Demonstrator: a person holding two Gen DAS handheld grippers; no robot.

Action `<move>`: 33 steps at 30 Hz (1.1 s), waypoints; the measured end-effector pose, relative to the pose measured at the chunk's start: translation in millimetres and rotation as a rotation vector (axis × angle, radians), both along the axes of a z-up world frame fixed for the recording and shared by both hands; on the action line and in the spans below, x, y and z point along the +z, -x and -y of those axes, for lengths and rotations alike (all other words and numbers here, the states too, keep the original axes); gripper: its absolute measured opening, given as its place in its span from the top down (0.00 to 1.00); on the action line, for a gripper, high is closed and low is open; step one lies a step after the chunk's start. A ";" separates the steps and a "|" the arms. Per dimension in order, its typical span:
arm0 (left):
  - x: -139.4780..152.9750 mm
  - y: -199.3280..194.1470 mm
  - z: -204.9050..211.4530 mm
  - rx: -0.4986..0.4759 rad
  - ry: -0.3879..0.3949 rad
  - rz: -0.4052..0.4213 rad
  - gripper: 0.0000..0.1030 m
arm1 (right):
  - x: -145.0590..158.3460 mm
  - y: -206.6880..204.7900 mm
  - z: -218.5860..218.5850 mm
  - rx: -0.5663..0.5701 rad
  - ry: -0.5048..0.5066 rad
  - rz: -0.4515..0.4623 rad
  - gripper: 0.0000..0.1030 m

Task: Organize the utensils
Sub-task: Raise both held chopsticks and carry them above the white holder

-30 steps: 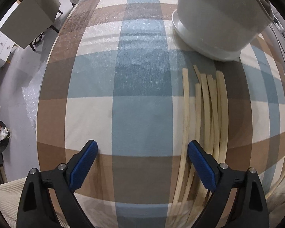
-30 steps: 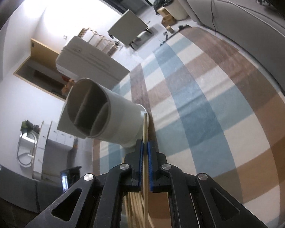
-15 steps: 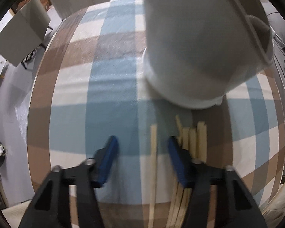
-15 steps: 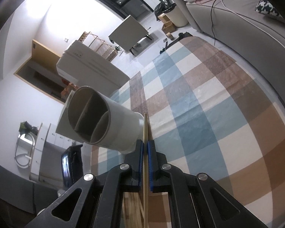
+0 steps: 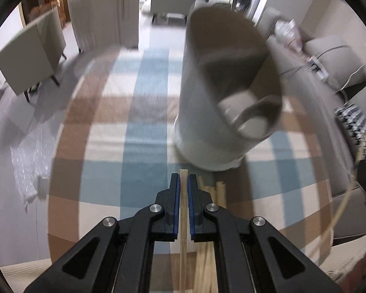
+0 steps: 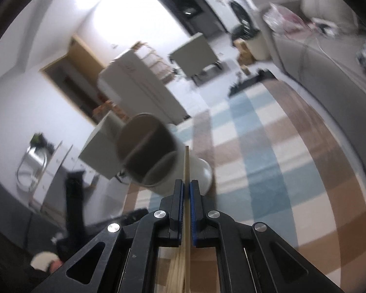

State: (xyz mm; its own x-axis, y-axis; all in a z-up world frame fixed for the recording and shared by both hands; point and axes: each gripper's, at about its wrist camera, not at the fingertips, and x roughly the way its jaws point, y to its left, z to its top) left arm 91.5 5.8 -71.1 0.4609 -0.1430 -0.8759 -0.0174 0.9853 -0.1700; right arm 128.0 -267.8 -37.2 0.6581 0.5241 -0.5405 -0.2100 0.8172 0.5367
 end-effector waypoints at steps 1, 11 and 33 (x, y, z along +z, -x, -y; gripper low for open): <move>8.9 6.8 -3.1 0.006 0.012 0.023 0.98 | 4.7 3.6 -5.8 0.015 0.022 0.025 0.96; 88.3 33.8 -27.3 0.069 0.119 0.271 0.98 | 38.9 26.7 -29.7 0.076 0.051 0.149 0.96; 130.5 -93.9 -50.2 0.278 0.200 0.717 0.98 | 138.6 -120.3 -109.5 0.165 0.149 0.512 0.96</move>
